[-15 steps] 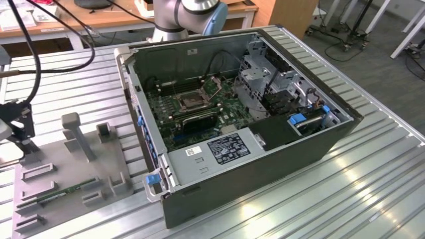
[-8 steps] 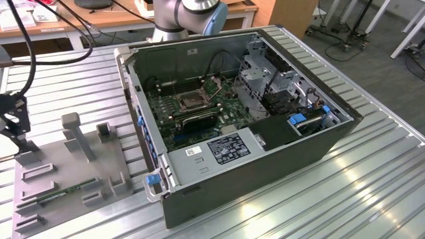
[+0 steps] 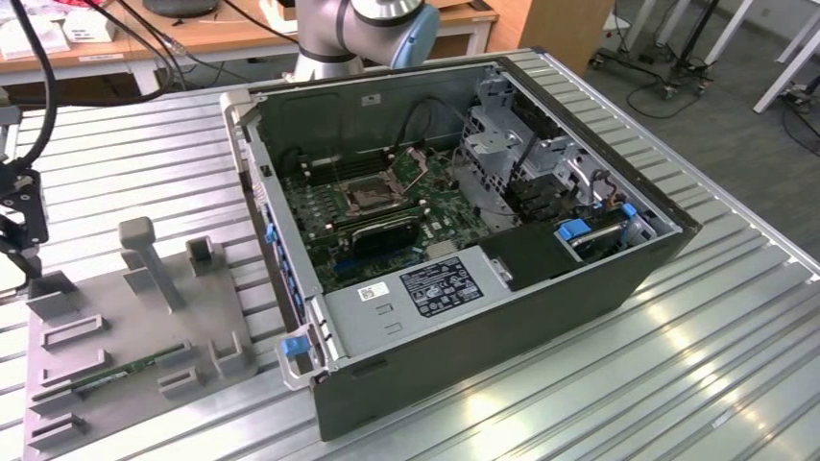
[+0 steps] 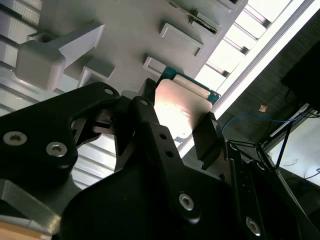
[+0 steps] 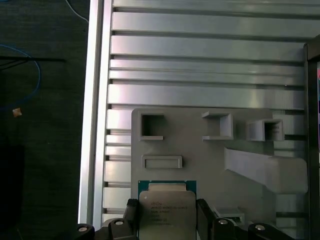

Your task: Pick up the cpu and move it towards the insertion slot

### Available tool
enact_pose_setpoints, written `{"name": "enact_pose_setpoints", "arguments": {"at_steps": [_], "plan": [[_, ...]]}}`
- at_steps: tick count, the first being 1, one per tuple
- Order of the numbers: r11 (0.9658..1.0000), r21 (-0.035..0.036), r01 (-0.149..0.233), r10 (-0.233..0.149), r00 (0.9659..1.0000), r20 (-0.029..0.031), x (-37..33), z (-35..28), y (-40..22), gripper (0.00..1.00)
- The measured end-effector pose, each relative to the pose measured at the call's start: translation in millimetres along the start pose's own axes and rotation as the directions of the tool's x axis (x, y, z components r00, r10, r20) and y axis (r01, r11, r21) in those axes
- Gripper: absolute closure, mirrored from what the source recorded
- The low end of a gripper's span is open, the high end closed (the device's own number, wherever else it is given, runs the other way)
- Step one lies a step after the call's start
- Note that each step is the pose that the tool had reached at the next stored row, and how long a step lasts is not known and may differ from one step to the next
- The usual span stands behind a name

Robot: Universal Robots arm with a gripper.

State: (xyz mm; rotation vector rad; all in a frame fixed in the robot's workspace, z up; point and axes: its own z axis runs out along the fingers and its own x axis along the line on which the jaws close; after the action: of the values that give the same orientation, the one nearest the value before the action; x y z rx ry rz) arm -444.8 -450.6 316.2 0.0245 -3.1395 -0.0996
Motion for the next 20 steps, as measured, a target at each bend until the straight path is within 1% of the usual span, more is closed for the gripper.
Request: {"name": "enact_pose_setpoints", "arguments": {"at_steps": [10,13,17,20], "plan": [[1.0,0.0,0.0,0.0,1.0,-0.0001,0.0,-0.4,0.0,0.46],[1.0,0.0002,0.0,0.0,1.0,-0.0004,0.0,-1.6,0.1,0.46],[1.0,0.0,0.0,0.0,1.0,-0.0001,0.0,-5.7,0.4,0.46],[1.0,0.0001,0.0,0.0,1.0,0.0,-0.1,-11.7,0.7,0.46]]}}
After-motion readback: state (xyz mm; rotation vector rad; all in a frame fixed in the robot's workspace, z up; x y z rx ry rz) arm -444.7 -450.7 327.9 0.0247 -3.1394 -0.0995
